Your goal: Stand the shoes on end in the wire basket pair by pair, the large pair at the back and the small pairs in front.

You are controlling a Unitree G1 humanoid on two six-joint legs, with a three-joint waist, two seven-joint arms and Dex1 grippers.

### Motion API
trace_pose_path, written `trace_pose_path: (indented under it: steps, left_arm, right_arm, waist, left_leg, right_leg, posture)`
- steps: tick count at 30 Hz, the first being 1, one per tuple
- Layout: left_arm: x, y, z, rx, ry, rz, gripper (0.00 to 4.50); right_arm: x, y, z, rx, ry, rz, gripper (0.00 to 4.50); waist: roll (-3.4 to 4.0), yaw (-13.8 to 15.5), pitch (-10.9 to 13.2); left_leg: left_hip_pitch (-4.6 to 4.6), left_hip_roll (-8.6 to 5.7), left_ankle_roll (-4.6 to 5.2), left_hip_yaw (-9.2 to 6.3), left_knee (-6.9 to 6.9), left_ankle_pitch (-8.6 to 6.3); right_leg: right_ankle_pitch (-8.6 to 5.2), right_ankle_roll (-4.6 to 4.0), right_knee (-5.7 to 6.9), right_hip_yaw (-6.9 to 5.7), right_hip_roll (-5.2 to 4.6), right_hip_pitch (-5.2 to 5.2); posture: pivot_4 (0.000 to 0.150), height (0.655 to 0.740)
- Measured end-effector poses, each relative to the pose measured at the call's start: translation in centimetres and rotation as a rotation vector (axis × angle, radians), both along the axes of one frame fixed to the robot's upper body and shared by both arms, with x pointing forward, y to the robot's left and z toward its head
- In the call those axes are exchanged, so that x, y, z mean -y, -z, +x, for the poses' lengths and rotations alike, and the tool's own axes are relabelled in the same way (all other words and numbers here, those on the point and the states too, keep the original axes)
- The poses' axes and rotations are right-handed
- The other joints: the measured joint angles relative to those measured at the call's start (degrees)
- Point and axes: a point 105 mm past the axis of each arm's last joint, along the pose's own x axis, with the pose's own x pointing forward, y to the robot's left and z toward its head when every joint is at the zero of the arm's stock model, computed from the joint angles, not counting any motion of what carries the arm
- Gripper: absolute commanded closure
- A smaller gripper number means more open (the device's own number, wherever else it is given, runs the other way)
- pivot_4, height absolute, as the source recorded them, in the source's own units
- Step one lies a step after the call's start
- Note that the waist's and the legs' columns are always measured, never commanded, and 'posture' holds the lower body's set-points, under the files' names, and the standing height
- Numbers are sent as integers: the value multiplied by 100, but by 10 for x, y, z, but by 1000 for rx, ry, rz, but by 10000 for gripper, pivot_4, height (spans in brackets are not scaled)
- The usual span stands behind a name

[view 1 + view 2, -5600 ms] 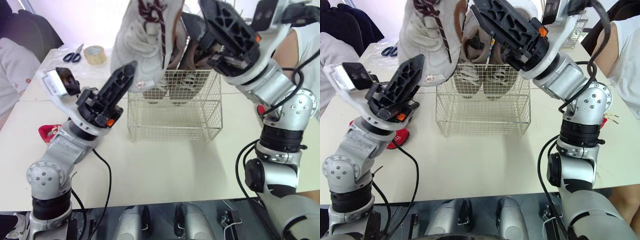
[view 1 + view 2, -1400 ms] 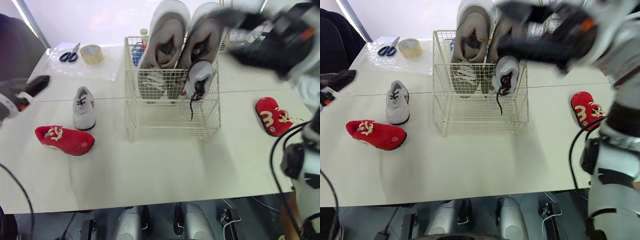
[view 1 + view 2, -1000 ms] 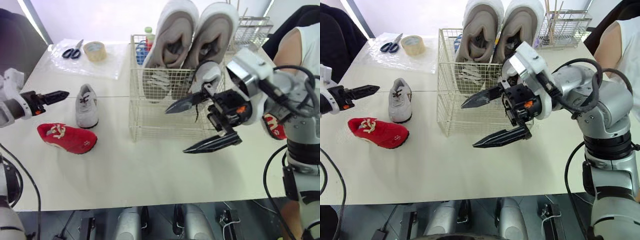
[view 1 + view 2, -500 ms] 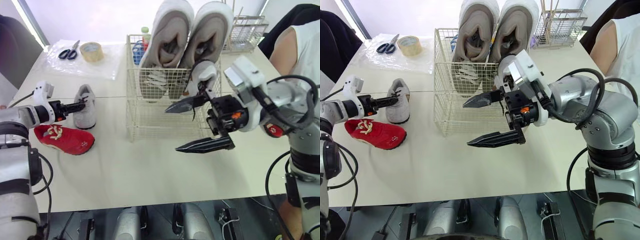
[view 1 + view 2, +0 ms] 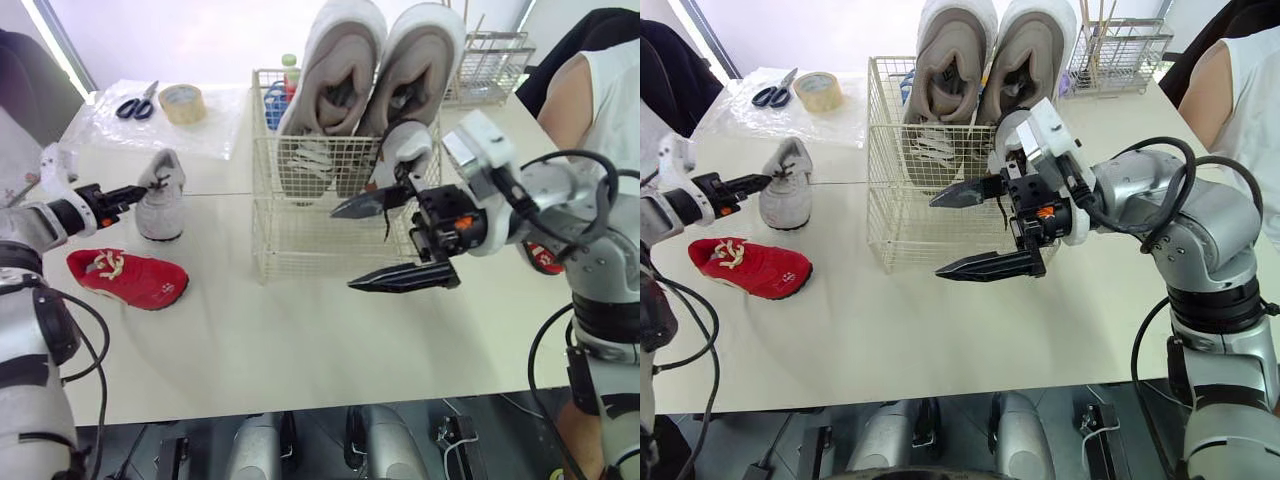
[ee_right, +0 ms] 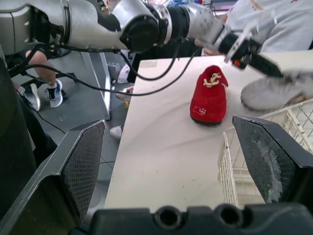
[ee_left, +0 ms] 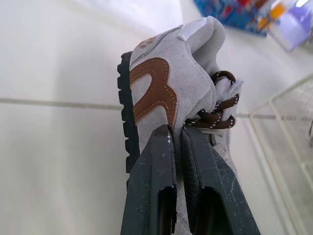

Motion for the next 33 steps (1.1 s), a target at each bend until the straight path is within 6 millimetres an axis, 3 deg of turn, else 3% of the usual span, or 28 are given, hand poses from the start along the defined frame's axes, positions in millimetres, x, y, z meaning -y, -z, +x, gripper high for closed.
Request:
trace_pose_path:
  steps: [6, 11, 14, 17, 19, 24, 29, 33]
  left_arm:
    - [-2, -49, -11, 236, 8, -77, 42584]
    - [23, -72, -24, 411, 57, -127, 42584]
    - [62, -104, -43, 583, 114, -127, 42584]
    - [109, -142, -74, 767, 205, -116, 42584]
    - [126, -153, -87, 824, 232, -113, 42584]
    - [171, -156, -92, 889, 282, -160, 42584]
    - [199, -151, -83, 930, 274, -165, 42584]
    - [214, -133, -78, 920, 294, -143, 42584]
  right_arm:
    - [1, -2, 3, 0, -8, 9, 0]
    - [4, -4, 8, -2, 6, 17, 0]
    - [10, -14, 19, 3, 52, 36, 0]
    - [15, -31, 24, 3, 93, 103, 0]
    - [15, -31, 24, -15, 94, 114, 0]
    - [19, -43, 28, -17, 110, 117, 0]
    - [36, -56, 30, 4, 171, 64, 0]
    - [45, -59, 23, -43, 174, 48, 0]
  waist:
    - [-2, -1, 0]
    - [-2, 18, 0]
    - [-6, 28, 2]
    - [-8, 30, 2]
    - [-7, 23, 2]
    - [-4, 43, 3]
    - [-5, 43, 2]
    - [-3, 19, 3]
  left_leg:
    - [0, -2, 0, -4, 10, 0]
    - [0, -2, 2, -18, 36, -1]
    - [0, -3, 10, -35, 61, -6]
    - [8, -7, 11, -48, 65, -7]
    - [31, -6, 10, -49, 61, -7]
    - [48, -9, 8, -50, 62, -7]
    - [46, -11, 16, -46, 63, -11]
    - [46, -7, 16, -44, 61, -11]
  right_leg:
    - [0, 1, 4, 2, -8, 2]
    - [-1, 1, 10, -1, -9, 13]
    - [0, 2, 13, -2, -14, 32]
    - [3, 6, 10, -3, -18, 50]
    - [3, 6, 10, -3, -17, 67]
    - [3, 5, 13, -8, -13, 86]
    - [3, 5, 2, -12, -13, 87]
    - [3, 5, 3, -14, -13, 84]
  posture:
    - [1500, 7400]
    - [1500, 7400]
    - [1500, 7400]
    - [1500, 7400]
    - [1500, 7400]
    - [1500, 7400]
    - [1500, 7400]
    - [1500, 7400]
